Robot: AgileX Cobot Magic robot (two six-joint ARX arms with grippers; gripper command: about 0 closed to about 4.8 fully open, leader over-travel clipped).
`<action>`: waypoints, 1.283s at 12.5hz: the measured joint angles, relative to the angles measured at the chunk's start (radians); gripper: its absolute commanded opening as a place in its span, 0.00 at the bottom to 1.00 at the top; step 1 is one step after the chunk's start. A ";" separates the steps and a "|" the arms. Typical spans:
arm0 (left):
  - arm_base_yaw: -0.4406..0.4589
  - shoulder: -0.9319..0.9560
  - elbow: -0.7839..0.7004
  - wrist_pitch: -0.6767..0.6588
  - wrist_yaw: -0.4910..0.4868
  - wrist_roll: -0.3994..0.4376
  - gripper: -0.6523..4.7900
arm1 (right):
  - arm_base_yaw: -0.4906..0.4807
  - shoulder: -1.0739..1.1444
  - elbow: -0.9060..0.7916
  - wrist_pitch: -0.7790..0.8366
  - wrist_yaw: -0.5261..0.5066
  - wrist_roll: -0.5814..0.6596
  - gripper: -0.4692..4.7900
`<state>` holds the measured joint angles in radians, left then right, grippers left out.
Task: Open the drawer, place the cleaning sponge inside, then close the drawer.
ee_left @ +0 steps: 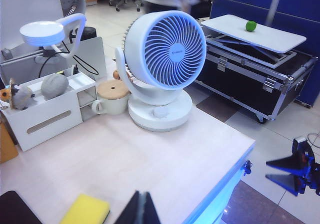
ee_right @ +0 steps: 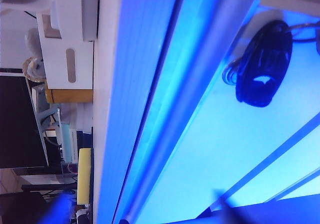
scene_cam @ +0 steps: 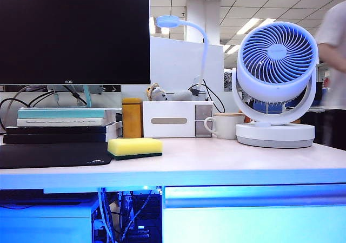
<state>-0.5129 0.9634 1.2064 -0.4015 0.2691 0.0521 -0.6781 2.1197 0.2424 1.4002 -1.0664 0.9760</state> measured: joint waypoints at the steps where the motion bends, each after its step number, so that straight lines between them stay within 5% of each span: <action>1: 0.000 0.000 0.000 -0.001 0.000 0.000 0.11 | 0.000 0.000 0.003 -0.002 0.003 0.004 0.96; 2: 0.000 0.000 0.000 -0.003 0.000 0.000 0.11 | 0.000 0.000 0.018 -0.001 0.003 0.003 0.90; 7: 0.000 0.000 0.000 -0.004 0.000 0.000 0.11 | 0.021 0.000 0.101 -0.001 0.018 0.027 0.90; 9: 0.000 0.000 0.000 -0.004 0.000 0.000 0.11 | 0.055 0.000 0.146 0.000 0.018 0.046 1.00; 16: 0.000 0.005 0.000 -0.030 0.000 0.000 0.11 | 0.160 0.005 0.268 -0.068 0.071 0.116 1.00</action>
<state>-0.5129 0.9680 1.2064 -0.4313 0.2691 0.0521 -0.5182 2.1246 0.5106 1.3323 -0.9958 1.0916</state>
